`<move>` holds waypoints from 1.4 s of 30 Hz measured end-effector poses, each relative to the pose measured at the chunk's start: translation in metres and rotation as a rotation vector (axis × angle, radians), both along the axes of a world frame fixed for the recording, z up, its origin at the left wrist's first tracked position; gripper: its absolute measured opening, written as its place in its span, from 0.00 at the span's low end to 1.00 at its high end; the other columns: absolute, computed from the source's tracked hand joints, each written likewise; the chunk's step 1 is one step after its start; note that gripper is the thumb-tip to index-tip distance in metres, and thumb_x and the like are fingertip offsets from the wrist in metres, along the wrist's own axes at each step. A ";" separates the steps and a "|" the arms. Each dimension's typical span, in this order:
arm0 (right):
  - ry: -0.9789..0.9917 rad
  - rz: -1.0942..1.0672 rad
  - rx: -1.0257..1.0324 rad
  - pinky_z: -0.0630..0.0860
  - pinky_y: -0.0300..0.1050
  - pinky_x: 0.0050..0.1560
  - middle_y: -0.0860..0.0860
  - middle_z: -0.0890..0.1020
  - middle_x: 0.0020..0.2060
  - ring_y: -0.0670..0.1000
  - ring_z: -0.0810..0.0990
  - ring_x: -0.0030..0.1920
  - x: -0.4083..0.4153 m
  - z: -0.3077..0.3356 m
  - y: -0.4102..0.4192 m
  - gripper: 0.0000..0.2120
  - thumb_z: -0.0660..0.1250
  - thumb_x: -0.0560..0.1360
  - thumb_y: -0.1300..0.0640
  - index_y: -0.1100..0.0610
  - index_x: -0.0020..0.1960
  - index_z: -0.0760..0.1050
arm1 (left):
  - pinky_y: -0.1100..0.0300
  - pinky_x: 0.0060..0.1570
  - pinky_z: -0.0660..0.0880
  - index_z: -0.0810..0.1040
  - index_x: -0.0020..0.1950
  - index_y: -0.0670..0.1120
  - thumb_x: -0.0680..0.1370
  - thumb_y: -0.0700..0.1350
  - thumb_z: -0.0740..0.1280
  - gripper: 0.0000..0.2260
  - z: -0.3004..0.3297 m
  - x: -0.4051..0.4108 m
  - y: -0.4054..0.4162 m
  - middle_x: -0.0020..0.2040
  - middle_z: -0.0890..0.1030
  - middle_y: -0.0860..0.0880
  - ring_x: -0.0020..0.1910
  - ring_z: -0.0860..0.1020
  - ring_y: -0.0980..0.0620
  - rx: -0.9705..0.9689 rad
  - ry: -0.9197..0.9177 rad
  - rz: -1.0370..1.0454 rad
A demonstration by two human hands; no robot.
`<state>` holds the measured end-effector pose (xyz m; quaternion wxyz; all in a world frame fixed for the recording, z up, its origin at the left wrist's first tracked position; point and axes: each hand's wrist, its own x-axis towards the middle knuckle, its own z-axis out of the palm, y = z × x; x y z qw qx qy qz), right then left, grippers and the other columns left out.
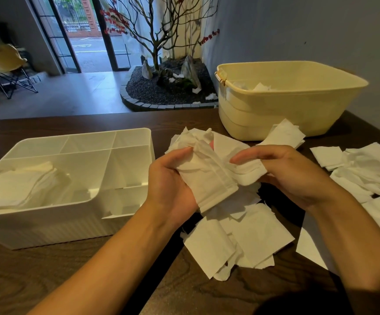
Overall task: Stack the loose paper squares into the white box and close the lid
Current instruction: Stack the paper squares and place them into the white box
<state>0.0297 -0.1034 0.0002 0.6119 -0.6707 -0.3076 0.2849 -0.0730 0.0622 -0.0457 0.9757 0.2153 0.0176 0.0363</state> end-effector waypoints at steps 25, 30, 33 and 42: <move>-0.037 -0.318 -0.059 0.77 0.53 0.54 0.56 0.83 0.48 0.59 0.81 0.53 -0.003 -0.009 0.008 0.13 0.66 0.76 0.63 0.46 0.44 0.83 | 0.40 0.64 0.74 0.76 0.69 0.38 0.75 0.40 0.62 0.22 0.009 0.002 -0.010 0.66 0.79 0.38 0.65 0.78 0.37 0.150 0.126 0.123; -0.073 -0.339 -0.095 0.72 0.50 0.48 0.56 0.79 0.39 0.54 0.77 0.45 -0.008 -0.010 0.012 0.13 0.67 0.77 0.51 0.56 0.38 0.78 | 0.41 0.65 0.74 0.80 0.64 0.44 0.74 0.43 0.67 0.18 0.010 0.002 -0.014 0.60 0.84 0.43 0.61 0.81 0.42 0.410 0.271 0.198; -0.115 -0.364 -0.091 0.70 0.48 0.43 0.57 0.75 0.36 0.52 0.73 0.40 -0.009 -0.013 0.012 0.14 0.70 0.76 0.52 0.61 0.38 0.74 | 0.45 0.62 0.77 0.80 0.61 0.46 0.80 0.43 0.64 0.11 0.013 0.000 -0.018 0.56 0.86 0.46 0.57 0.84 0.46 0.559 0.284 0.194; 0.072 -0.311 -0.126 0.83 0.56 0.51 0.52 0.85 0.51 0.55 0.86 0.49 0.001 -0.010 0.008 0.23 0.73 0.71 0.67 0.47 0.59 0.75 | 0.46 0.59 0.79 0.78 0.65 0.47 0.80 0.43 0.65 0.13 0.010 0.001 -0.013 0.57 0.85 0.46 0.56 0.84 0.46 0.599 0.304 0.271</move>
